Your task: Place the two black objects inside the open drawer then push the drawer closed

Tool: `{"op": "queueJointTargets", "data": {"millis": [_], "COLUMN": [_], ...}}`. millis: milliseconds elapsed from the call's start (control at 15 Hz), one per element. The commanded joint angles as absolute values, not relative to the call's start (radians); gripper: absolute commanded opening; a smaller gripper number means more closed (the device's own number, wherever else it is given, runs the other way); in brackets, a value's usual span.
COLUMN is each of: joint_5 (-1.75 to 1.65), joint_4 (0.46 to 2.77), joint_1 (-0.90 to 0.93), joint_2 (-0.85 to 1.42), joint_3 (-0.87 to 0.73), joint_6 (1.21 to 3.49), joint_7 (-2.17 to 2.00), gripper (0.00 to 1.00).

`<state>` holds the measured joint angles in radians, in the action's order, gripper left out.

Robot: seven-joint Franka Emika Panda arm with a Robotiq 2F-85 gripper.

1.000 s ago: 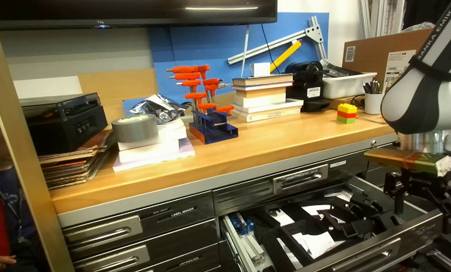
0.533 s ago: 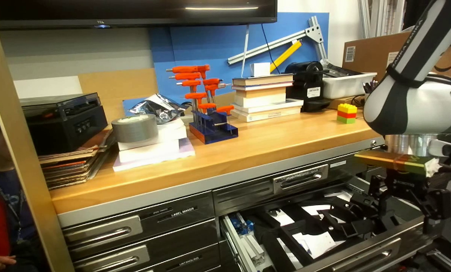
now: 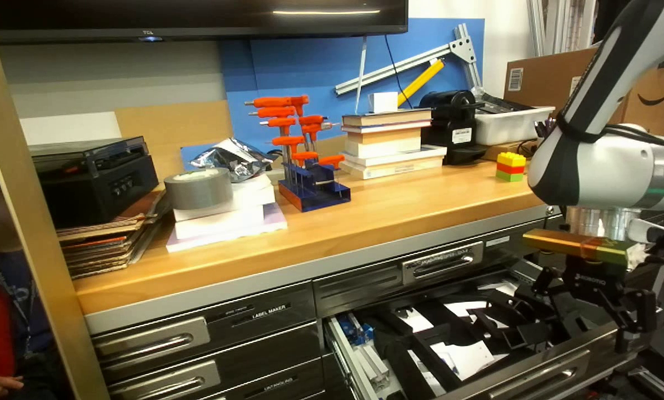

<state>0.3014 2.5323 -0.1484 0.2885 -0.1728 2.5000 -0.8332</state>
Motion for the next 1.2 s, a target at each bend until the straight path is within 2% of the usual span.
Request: {"op": "queueJointTargets", "data": {"millis": [0, 467, 667, 733, 1133], "joint_5": [0.522, 1.025, 1.199, 1.278, 1.488], "joint_4": [2.510, 2.422, 2.375, 2.351, 2.333], "joint_1": [-0.247, -0.539, -0.574, -0.462, -0.327], "joint_2": [0.331, 0.422, 0.476, 0.485, 0.464], "joint_3": [-0.083, 0.194, 0.239, 0.136, 0.019], "joint_6": [2.559, 2.607, 2.608, 2.560, 2.503], "joint_7": [-0.588, -0.040, 0.185, 0.262, 0.504], "gripper": [1.00, 1.00, 1.00, 1.00, 1.00]}}
